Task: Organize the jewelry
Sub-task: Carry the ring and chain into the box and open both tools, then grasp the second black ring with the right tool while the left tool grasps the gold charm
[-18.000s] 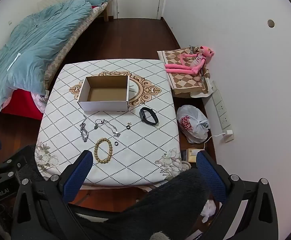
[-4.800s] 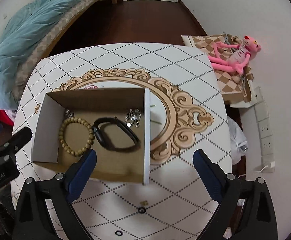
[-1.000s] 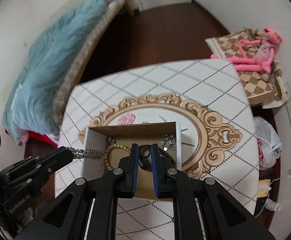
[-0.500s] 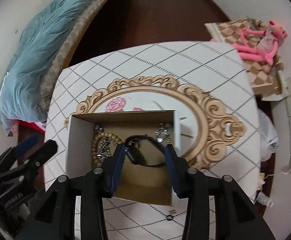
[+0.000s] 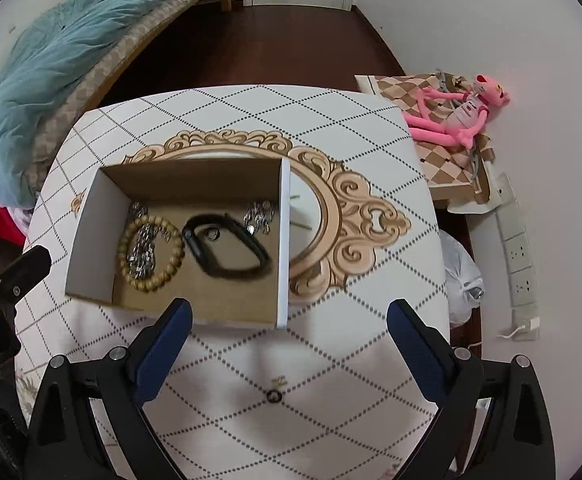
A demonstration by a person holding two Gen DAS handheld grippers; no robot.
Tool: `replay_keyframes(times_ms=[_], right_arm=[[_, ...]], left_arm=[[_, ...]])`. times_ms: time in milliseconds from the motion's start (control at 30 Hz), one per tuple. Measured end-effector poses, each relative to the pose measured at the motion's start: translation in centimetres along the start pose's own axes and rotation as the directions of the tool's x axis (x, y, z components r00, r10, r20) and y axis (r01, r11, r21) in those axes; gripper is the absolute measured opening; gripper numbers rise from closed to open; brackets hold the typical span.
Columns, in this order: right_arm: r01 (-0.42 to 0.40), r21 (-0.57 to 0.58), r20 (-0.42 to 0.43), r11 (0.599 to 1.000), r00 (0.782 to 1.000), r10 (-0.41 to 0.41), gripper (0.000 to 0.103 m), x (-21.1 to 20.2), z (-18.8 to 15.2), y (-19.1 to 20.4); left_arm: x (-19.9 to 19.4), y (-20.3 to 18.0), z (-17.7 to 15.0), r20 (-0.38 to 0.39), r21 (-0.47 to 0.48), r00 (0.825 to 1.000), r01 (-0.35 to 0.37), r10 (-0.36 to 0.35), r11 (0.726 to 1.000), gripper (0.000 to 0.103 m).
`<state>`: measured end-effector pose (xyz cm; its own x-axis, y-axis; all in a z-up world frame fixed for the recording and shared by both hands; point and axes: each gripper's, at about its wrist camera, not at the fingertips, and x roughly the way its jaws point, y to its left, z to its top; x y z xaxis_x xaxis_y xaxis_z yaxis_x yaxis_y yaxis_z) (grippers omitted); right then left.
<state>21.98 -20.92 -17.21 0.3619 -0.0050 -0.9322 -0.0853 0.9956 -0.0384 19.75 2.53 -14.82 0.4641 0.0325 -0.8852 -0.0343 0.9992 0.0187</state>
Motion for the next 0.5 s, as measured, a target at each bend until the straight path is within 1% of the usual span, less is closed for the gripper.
replay_keyframes(times_ms=[133, 233, 500], right_arm=[[-0.001, 0.007, 0.034, 1.000, 0.999, 0.000, 0.099, -1.9, -1.3, 0.3], [-0.008, 0.008, 0.061, 1.000, 0.998, 0.008, 0.099, -3.7, -2.1, 0.4], [-0.020, 0.021, 0.167, 1.000, 0.986, 0.016, 0.099, -9.8, -4.4, 0.5]], left_arm=[[-1.8, 0.0, -1.0, 0.025, 0.002, 1.000, 0.000, 0.000, 1.000, 0.103], [-3.8, -0.1, -1.8, 0.058, 0.007, 0.998, 0.005, -0.005, 1.000, 0.103], [-9.6, 0.0, -3.3, 0.163, 0.013, 0.987, -0.008, 0.006, 1.000, 0.103]])
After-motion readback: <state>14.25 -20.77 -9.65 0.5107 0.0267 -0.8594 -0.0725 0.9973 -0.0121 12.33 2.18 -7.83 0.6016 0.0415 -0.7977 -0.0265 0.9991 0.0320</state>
